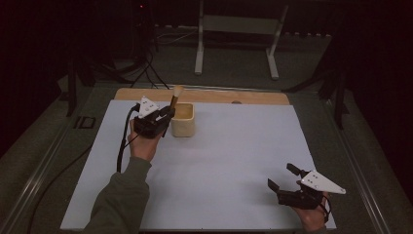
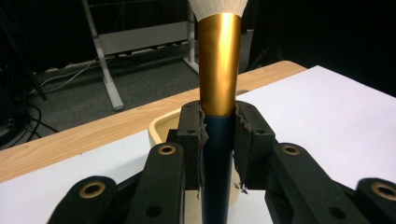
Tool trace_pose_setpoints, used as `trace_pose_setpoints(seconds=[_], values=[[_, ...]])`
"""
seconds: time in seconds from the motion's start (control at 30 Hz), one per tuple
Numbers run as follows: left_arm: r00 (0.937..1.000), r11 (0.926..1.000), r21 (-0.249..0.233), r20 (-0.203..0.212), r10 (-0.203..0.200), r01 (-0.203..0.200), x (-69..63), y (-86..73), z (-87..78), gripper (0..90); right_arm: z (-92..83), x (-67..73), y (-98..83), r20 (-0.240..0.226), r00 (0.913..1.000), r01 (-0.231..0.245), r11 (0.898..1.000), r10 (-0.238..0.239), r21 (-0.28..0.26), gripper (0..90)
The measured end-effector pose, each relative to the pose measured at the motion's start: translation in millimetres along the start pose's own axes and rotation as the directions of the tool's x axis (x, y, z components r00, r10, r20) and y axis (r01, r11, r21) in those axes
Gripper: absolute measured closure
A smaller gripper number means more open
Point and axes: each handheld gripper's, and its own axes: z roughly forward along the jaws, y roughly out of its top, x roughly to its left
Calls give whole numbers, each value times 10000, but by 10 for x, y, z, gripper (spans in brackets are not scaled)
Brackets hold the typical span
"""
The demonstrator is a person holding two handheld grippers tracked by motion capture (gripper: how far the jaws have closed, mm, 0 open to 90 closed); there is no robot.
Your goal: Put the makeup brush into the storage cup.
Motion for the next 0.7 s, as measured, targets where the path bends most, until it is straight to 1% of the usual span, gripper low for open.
trace_pose_setpoints(seconds=[0.17,0.5,0.7], values=[[10000,10000,-59,32,-51,51,7,20,11,752,-1,-1,0,-10,10000,-13,10000,13,-10,90],[9999,9999,-116,140,-1,3,-8,65,44,752,-1,-6,-2,-7,10000,-37,10000,37,-6,90],[9998,9999,-131,198,-80,82,-4,81,72,752,-2,-11,-2,-1,10000,-44,10000,44,-20,90]])
